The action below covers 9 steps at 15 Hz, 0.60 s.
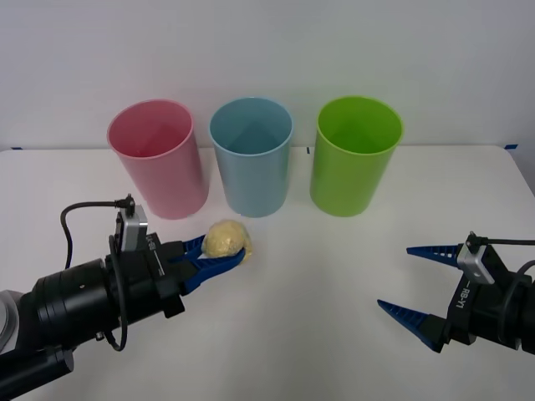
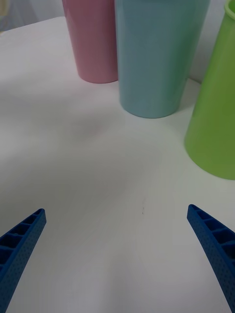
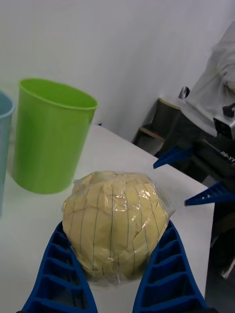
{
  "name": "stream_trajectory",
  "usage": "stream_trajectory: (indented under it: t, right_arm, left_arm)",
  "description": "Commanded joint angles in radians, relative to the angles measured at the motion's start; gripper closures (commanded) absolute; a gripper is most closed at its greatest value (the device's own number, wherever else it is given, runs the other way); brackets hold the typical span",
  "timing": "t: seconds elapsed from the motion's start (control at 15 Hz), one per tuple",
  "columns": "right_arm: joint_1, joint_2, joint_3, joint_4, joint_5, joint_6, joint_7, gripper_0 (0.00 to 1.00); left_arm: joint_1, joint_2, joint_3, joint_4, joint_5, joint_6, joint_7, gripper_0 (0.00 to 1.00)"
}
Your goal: Put cans in the blue bin and PET bottles in the pink bin and trash in the green bin.
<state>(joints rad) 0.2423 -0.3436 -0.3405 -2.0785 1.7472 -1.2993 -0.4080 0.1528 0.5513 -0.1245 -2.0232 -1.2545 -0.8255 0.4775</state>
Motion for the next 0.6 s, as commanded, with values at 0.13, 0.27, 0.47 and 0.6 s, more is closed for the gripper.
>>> stream_trajectory:
  t: [0.13,0.27,0.47,0.6]
  right_arm:
    - [0.0,0.0,0.0,0.0,0.0,0.0,0.0,0.0]
    - [0.0,0.0,0.0,0.0,0.0,0.0,0.0,0.0]
    - [0.0,0.0,0.0,0.0,0.0,0.0,0.0,0.0]
    - [0.0,0.0,0.0,0.0,0.0,0.0,0.0,0.0]
  left_arm:
    - [-0.087,0.016,-0.037,-0.051,0.115,0.124,0.001,1.0]
    - [-0.119,0.015,-0.052,-0.094,0.13,0.227,0.009,1.0]
    - [-0.194,0.01,-0.078,-0.104,0.133,0.307,0.026,1.0]
    - [-0.23,0.004,-0.115,-0.143,0.032,0.433,0.039,1.0]
